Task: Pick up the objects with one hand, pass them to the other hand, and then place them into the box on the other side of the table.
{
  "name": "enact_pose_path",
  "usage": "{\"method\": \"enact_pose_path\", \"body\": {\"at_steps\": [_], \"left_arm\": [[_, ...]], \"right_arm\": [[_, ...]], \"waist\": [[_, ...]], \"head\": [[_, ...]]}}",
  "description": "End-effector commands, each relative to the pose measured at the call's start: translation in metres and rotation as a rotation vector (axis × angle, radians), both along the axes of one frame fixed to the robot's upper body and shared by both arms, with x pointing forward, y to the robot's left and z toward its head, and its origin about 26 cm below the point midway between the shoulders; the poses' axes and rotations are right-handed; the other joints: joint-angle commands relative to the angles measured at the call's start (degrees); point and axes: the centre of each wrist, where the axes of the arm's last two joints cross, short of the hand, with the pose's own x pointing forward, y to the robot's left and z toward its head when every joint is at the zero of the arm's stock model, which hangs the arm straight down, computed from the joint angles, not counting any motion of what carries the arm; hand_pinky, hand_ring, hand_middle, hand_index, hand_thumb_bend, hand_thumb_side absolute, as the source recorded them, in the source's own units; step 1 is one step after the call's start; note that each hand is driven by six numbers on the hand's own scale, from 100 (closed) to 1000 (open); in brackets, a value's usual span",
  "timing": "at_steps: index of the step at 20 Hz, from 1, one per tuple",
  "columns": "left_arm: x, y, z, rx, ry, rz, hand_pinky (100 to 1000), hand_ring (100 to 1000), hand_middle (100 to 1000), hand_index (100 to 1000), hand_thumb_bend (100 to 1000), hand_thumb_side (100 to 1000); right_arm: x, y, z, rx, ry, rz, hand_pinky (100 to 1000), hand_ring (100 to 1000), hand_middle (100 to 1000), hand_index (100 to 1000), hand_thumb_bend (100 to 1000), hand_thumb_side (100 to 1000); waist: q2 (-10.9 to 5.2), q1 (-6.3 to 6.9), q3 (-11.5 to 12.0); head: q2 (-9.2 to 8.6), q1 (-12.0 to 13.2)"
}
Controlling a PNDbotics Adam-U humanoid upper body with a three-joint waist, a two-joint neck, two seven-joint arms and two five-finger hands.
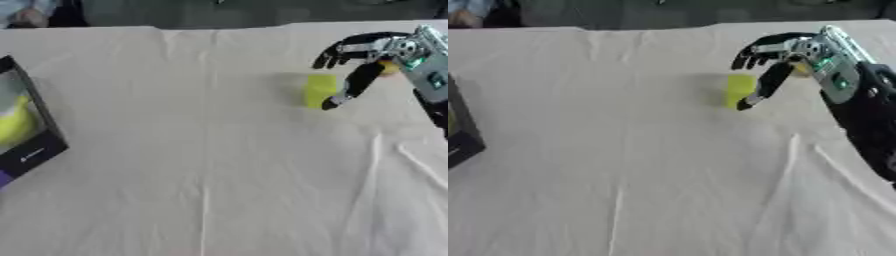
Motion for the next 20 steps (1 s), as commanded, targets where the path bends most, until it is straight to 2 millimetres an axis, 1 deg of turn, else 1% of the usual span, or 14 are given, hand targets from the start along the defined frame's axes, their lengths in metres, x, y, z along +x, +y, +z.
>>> {"method": "enact_pose_path", "body": {"at_steps": [1, 7, 9, 12, 14, 15, 19, 20], "left_arm": [[-0.0018, 0.0039, 0.0137, 0.008, -0.038, 0.006, 824, 777, 765, 793, 780, 416], [-0.0019, 0.0038, 0.013, 0.003, -0.037, 0.007, 824, 777, 765, 792, 779, 418], [-0.002, 0.004, 0.0128, 0.003, -0.037, 0.008, 824, 777, 765, 792, 778, 419], [-0.0023, 0.0045, 0.0119, 0.001, -0.035, 0.01, 825, 777, 765, 791, 778, 420], [-0.0025, 0.0047, 0.011, -0.001, -0.032, 0.011, 826, 777, 765, 790, 777, 422], [-0.0025, 0.0048, 0.0107, -0.001, -0.032, 0.012, 826, 777, 765, 790, 777, 422], [-0.0025, 0.005, 0.0104, -0.002, -0.032, 0.015, 827, 777, 765, 789, 776, 424], [-0.0024, 0.0048, 0.0105, -0.001, -0.033, 0.015, 827, 777, 765, 788, 775, 425]], "right_arm": [[0.0022, -0.0039, 0.0071, -0.028, -0.024, -0.012, 915, 884, 844, 868, 613, 295], [0.0054, -0.0052, 0.0019, -0.039, -0.028, -0.032, 913, 874, 821, 861, 605, 272], [0.0062, -0.0061, 0.0006, -0.041, -0.029, -0.042, 912, 860, 797, 858, 584, 258], [0.0077, -0.0072, -0.0013, -0.041, -0.03, -0.057, 911, 854, 790, 854, 560, 244], [0.0084, -0.0075, -0.0016, -0.036, -0.035, -0.067, 909, 849, 784, 849, 526, 242], [0.0087, -0.0075, -0.0017, -0.033, -0.039, -0.07, 909, 848, 783, 849, 523, 240], [0.0093, -0.0069, -0.0013, -0.017, -0.044, -0.075, 907, 834, 756, 829, 430, 211], [0.0094, -0.0068, -0.0011, -0.011, -0.045, -0.077, 905, 828, 746, 816, 392, 198]], "waist": [[0.07, 0.2, 0.09], [0.37, 0.38, 0.17], [0.44, 0.43, 0.19], [0.57, 0.51, 0.21], [0.65, 0.54, 0.21], [0.69, 0.55, 0.22], [0.81, 0.58, 0.25], [0.84, 0.58, 0.26]], "head": [[-0.09, -0.21], [-0.09, -0.31], [-0.09, -0.36], [-0.09, -0.49], [-0.09, -0.58], [-0.09, -0.59], [-0.09, -0.65], [-0.09, -0.64]]}}
